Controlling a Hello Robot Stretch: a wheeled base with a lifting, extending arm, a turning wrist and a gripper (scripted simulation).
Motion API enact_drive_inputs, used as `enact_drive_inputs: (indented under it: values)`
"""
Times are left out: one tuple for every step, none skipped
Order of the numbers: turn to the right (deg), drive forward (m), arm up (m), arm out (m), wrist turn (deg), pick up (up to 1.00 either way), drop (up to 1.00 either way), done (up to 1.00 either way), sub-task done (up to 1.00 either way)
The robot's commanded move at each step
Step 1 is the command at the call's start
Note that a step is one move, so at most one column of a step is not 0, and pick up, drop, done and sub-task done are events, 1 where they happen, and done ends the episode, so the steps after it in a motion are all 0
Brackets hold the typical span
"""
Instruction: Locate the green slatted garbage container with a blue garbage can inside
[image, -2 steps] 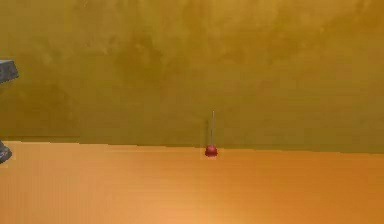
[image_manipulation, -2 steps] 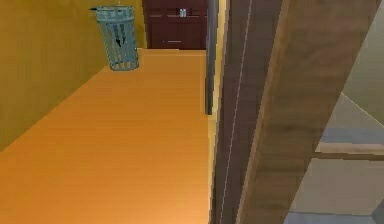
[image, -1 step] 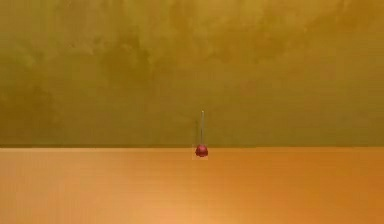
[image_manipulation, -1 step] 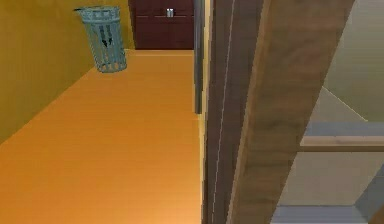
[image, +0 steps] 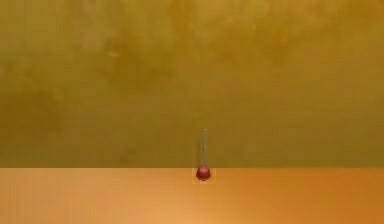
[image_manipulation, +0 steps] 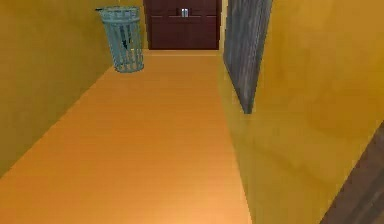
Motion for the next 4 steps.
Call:
enact_drive_inputs:
  values:
    - [45.0, 0.00, 0.00, 0.00, 0.0, 0.00, 0.00, 0.00, 0.00]
    - [30.0, 0.00, 0.00, 0.00, 0.0, 0.00, 0.00, 0.00, 0.00]
    - [0.0, 1.00, 0.00, 0.00, 0.0, 0.00, 0.00, 0.00, 0.00]
    - [3.0, 0.00, 0.00, 0.00, 0.0, 0.00, 0.00, 0.00, 0.00]
